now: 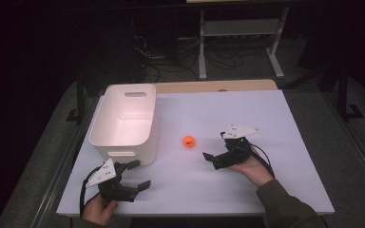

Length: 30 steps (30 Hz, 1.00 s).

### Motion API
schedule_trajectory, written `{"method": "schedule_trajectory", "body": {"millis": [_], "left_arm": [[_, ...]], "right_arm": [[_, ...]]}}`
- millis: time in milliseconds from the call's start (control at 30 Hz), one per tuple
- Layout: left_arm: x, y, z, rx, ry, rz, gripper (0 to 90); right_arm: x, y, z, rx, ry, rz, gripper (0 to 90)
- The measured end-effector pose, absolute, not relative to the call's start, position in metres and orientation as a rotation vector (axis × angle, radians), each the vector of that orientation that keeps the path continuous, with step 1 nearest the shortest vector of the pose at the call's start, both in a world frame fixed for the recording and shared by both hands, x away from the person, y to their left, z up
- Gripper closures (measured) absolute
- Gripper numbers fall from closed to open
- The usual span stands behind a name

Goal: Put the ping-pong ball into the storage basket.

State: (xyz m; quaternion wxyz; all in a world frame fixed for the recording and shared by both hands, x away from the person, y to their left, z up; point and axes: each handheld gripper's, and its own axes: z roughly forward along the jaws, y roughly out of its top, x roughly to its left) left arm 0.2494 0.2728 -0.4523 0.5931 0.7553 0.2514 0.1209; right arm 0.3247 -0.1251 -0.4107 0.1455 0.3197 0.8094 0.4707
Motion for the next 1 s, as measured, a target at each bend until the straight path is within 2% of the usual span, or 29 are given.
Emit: {"method": "schedule_trajectory", "body": {"millis": [1000], "left_arm": [[0.250, 0.273, -0.452, 1.755, 0.586, 0.279, 13.9]], "right_arm": [[0.337, -0.106, -0.407, 0.886, 2.345, 1.369, 0.0]]}}
